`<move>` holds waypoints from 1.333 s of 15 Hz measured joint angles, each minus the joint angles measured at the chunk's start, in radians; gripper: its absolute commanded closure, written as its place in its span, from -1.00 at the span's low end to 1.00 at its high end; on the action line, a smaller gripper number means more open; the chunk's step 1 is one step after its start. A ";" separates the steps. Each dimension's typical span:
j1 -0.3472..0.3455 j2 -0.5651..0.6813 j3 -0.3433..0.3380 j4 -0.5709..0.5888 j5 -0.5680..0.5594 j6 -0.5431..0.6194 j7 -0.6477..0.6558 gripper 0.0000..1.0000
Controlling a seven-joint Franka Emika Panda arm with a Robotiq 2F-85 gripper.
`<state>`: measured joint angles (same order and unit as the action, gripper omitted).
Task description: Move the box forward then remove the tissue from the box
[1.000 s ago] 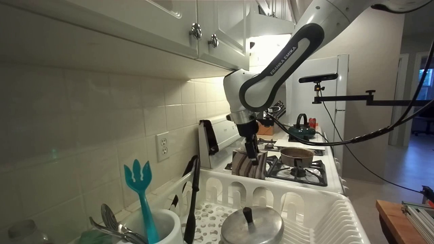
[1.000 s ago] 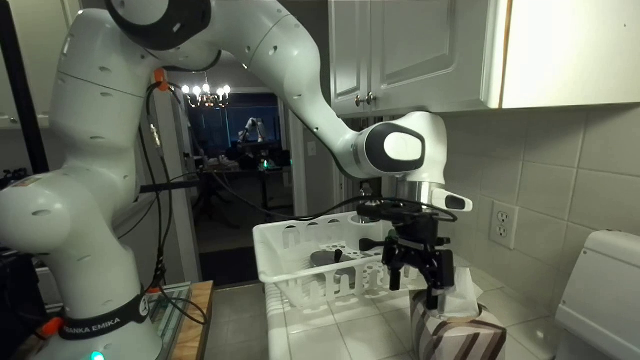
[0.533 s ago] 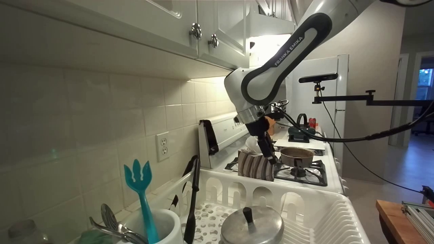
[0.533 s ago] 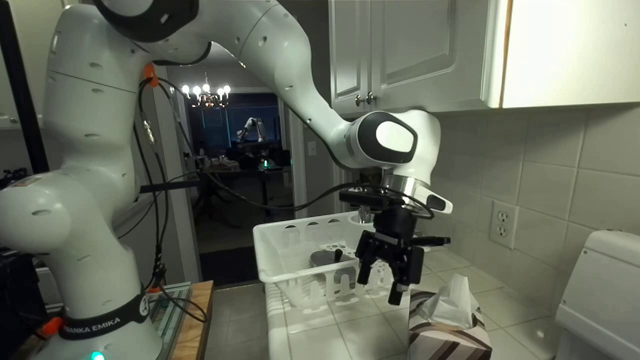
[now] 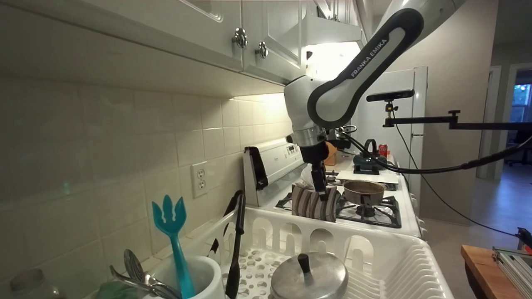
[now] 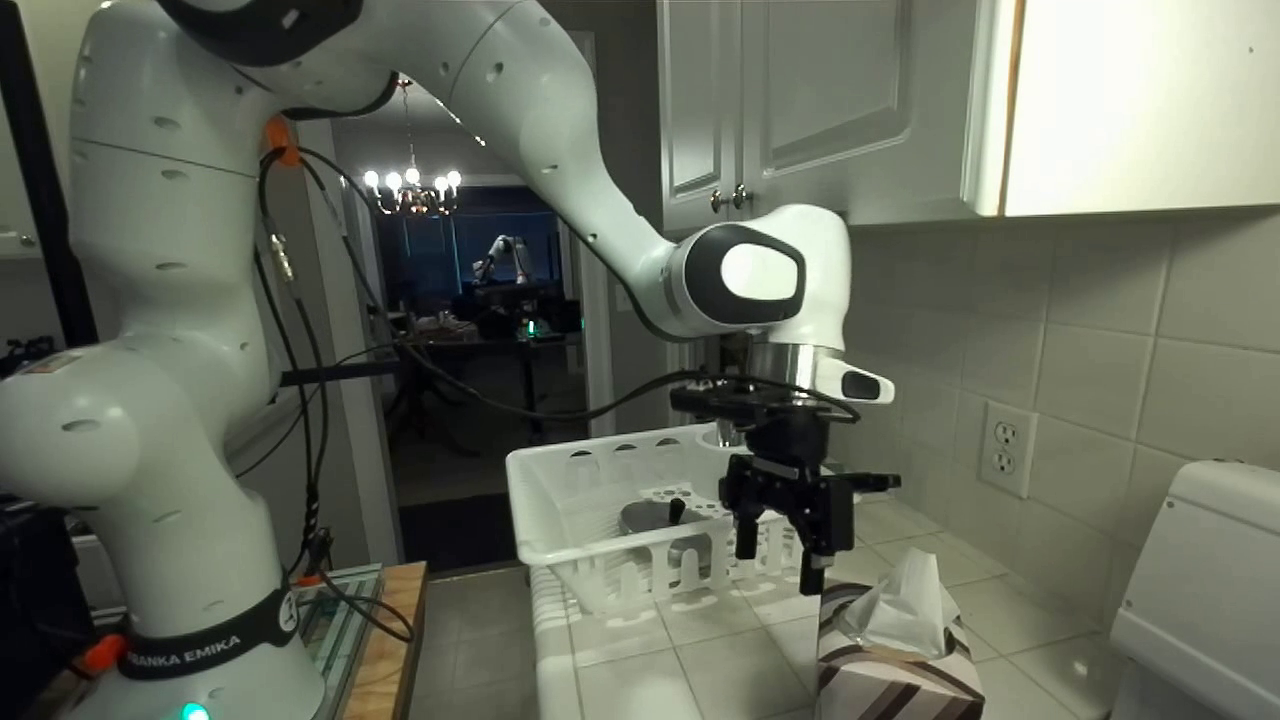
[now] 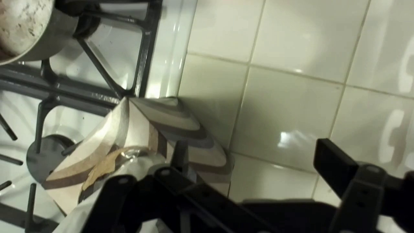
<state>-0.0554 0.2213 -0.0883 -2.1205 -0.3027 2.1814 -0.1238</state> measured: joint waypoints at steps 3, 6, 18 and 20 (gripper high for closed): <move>-0.004 -0.045 -0.007 -0.079 -0.003 0.213 0.041 -1.00; -0.006 -0.076 -0.025 -0.157 -0.013 0.428 0.107 -1.00; 0.082 -0.122 -0.356 -0.194 -0.556 0.819 0.815 -1.00; 0.102 -0.137 -0.375 -0.183 -0.667 0.752 0.932 -1.00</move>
<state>0.0468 0.0838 -0.4631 -2.3031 -0.9695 2.9332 0.8077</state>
